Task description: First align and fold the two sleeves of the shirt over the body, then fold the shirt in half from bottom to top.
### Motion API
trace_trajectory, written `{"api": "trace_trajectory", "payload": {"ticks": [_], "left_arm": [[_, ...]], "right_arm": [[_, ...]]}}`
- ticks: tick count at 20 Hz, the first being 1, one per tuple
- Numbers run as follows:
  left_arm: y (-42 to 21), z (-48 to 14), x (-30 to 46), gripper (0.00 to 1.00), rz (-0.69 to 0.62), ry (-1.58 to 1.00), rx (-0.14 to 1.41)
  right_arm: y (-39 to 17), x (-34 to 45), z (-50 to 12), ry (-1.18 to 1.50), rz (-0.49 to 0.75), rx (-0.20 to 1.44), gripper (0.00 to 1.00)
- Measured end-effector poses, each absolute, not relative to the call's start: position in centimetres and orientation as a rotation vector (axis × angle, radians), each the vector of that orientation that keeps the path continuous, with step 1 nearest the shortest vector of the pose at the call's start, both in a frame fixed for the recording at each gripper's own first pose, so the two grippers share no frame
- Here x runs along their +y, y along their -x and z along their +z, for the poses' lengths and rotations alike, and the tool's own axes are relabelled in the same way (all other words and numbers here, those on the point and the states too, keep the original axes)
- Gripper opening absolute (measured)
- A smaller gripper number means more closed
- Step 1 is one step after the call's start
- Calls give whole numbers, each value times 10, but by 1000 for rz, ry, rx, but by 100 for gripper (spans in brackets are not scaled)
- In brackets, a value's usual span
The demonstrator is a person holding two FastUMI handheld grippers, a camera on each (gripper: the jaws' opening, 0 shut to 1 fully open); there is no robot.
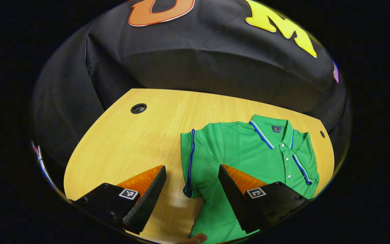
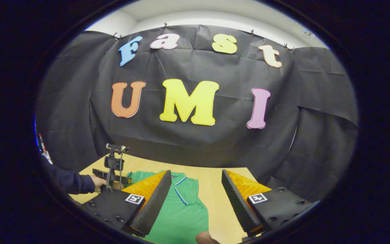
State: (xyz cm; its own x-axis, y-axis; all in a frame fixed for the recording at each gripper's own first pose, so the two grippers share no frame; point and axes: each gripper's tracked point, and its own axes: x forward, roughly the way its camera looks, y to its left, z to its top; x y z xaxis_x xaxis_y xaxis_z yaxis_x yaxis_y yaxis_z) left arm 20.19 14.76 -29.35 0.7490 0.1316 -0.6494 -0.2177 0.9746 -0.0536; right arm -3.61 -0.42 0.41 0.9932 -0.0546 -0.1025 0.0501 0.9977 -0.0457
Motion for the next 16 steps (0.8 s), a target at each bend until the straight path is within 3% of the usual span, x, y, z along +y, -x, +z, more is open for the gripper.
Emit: {"api": "trace_trajectory", "payload": {"ticks": [4,5,6,8,11,14,16], "left_arm": [[-220,-303,152,94,202,147,736],[-223,-306,150,96,190,149,747],[-223,-310,150,77,186,144,764],[-225,-313,148,63,180,160,785],[-225,-315,149,54,185,187,794],[-222,-319,148,35,177,197,822],[-221,-321,150,31,176,193,833]], "right_arm": [[39,-14,-19,11,-104,181,94],[39,-16,-22,2,-115,192,94],[40,-19,-26,-3,-127,202,95],[38,-19,-30,-18,-136,217,95],[37,-17,-34,-21,-132,231,95],[34,-12,-35,-11,-117,231,94],[31,-11,-38,-7,-114,232,94]]}}
